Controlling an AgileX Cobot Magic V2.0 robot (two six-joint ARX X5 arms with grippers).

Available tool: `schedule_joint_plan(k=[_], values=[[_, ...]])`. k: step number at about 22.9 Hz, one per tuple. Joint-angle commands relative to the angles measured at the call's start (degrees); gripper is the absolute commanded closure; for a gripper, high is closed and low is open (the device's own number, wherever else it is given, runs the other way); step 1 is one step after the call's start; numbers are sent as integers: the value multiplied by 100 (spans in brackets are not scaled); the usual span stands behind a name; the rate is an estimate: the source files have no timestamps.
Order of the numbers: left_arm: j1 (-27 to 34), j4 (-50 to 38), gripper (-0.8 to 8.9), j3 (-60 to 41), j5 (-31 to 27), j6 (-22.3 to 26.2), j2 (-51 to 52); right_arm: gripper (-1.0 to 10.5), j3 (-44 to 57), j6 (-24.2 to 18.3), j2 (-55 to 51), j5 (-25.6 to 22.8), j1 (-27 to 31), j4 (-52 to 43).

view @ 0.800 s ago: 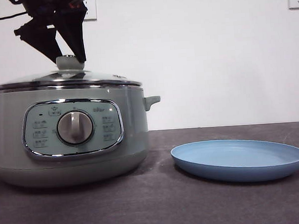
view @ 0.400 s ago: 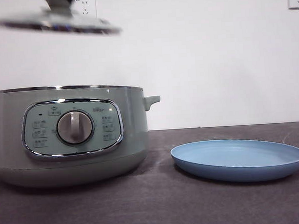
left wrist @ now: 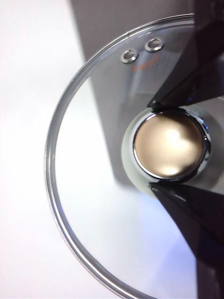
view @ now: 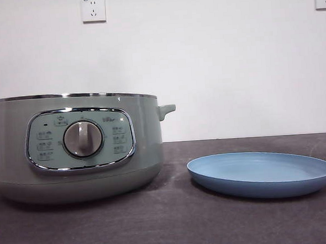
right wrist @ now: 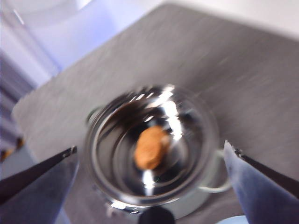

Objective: Take the potato out from the steamer,put the potato on the plate,close the lid

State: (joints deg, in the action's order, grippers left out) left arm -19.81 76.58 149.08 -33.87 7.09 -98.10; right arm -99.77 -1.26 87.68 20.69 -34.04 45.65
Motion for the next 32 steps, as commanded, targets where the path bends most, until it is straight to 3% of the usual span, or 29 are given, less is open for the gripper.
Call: schedule_joint_plan(k=[1,9,13,22,24,26,32], values=[[9,267,822,116,-260,66,160,326,-280,28,649,-234,-396,26],[4,282,822,114,-109,66,199,325,-2155,-341,2975,-1384,-1097,778],[4,293,822,114,177,63,199,325,-2356,-518,3687,-1816,-1346,852],[4,295,822,109,291,59,197,339,-2354,-605,4524,-1770,-1401,710],[4,297,822,107,295,46,197,583,-2354,-612,4542,-1770,-1414,601],[4,297,822,107,420,46,197,963,-2356,-634,4540,-1768,-1416,601],[9,304,822,98,612,46,188,955,-2586,-883,4061,-1766,-1001,1375]])
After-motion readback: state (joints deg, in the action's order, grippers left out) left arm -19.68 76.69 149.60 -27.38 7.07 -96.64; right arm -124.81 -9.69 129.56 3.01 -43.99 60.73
